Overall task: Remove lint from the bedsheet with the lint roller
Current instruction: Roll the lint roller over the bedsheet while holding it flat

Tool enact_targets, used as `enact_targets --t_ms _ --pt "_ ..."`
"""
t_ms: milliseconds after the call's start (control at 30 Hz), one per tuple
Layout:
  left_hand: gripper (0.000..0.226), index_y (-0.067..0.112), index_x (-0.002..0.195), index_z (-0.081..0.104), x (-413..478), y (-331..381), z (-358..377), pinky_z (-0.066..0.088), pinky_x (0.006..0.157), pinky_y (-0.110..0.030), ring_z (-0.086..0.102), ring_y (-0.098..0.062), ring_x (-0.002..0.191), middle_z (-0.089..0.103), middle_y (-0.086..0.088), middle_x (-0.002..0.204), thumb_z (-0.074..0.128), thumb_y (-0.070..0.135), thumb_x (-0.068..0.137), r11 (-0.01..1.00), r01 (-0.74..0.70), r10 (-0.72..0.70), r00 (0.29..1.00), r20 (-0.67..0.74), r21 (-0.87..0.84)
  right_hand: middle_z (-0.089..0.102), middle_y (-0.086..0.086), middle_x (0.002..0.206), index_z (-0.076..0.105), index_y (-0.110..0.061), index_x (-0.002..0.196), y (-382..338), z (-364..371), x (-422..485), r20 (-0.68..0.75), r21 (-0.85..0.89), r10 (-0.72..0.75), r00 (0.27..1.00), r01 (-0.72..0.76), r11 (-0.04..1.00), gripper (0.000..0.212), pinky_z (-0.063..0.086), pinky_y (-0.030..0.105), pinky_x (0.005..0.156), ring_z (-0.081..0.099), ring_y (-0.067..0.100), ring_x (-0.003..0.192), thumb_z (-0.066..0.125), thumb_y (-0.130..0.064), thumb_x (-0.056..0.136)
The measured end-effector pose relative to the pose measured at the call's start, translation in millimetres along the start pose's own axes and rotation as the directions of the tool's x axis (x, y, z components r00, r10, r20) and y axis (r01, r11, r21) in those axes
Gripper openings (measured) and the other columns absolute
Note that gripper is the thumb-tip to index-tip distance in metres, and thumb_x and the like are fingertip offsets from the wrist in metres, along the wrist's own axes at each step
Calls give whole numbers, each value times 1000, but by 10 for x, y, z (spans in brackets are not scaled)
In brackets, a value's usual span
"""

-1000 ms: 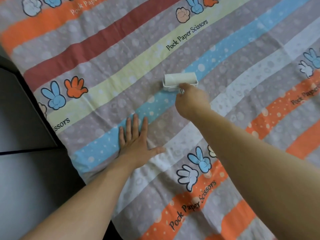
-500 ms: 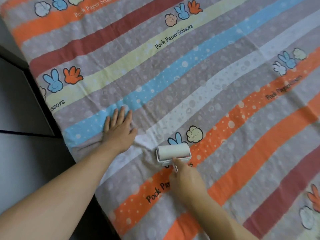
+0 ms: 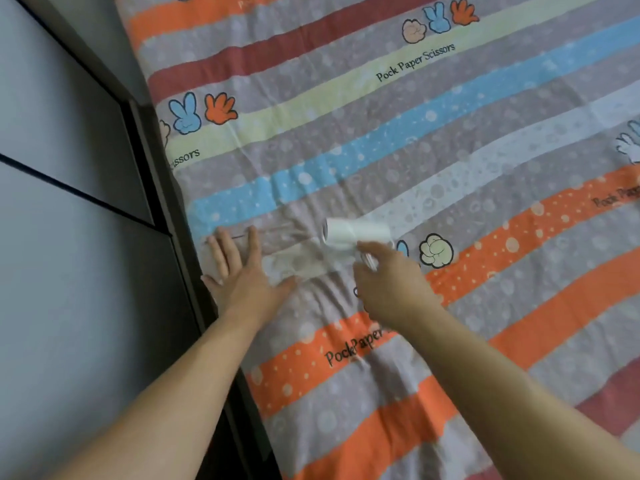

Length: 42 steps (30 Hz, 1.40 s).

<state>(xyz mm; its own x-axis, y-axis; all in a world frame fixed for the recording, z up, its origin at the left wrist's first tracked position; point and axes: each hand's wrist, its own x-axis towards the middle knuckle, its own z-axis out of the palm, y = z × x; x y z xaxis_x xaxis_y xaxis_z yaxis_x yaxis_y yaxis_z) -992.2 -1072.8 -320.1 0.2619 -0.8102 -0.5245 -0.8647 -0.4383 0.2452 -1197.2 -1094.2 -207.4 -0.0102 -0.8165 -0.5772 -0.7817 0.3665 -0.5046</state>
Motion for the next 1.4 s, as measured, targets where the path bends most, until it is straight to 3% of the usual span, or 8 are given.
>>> enact_targets --t_ms 267,500,667,833,933,1033,1167,1400 --pt "132 25 148 -40 156 -262 223 -16 121 -51 -47 -23 141 -50 -4 153 38 97 69 996 -26 23 999 -32 -85 59 11 110 45 -15 137 -640 142 1287 -10 -169 -10 1000 9 986 45 58 44 80 66 33 89 39 -14 93" --pt "84 27 154 -29 167 -324 183 -17 122 -51 -46 -17 139 -44 -1 157 14 71 96 975 -85 82 996 -22 -205 64 12 107 51 -17 132 -85 421 424 67 -292 -55 996 72 954 39 45 30 72 58 30 90 44 -15 94" --pt "76 29 161 -5 97 -343 196 -13 124 -48 -32 -9 147 -26 5 166 14 63 96 884 -152 80 981 -178 -443 69 8 108 40 -26 142 501 739 -495 130 -294 -34 991 71 953 45 43 35 74 61 29 101 42 -22 98" --pt "78 27 161 -8 -33 -331 238 -12 125 -41 -26 -12 151 -25 -1 166 18 62 97 812 -143 17 975 -222 -566 66 2 119 46 -32 138 665 579 -844 219 -308 32 975 38 951 42 43 30 78 60 21 106 44 -26 97" --pt "85 22 160 -13 -75 -359 281 -6 127 -43 -17 -9 153 -19 3 168 19 66 94 709 -57 -81 984 -161 -702 65 -7 105 54 -32 132 451 229 -656 320 -281 60 946 35 959 37 44 11 57 59 -3 63 49 -29 96" --pt "92 25 161 -11 -56 -396 315 2 128 -45 -9 -7 154 -10 8 170 19 75 90 590 -33 -125 983 -132 -807 69 -2 87 55 -36 127 36 103 -258 220 -138 19 975 12 990 35 37 18 38 51 7 36 47 -26 95" --pt "80 28 161 -8 6 -390 332 2 128 -44 -5 -3 154 -4 14 169 20 66 96 548 -21 -150 981 -123 -836 68 6 103 48 -33 136 -564 372 584 0 -50 -106 994 106 993 41 45 25 46 59 20 52 43 -27 96" --pt "86 39 160 -6 70 -520 391 5 127 -46 -1 1 153 -2 25 167 23 77 89 380 26 -108 994 -17 -925 62 15 114 47 -17 136 -1075 717 1107 15 -186 -89 996 90 978 44 59 40 72 67 35 90 43 -15 92"
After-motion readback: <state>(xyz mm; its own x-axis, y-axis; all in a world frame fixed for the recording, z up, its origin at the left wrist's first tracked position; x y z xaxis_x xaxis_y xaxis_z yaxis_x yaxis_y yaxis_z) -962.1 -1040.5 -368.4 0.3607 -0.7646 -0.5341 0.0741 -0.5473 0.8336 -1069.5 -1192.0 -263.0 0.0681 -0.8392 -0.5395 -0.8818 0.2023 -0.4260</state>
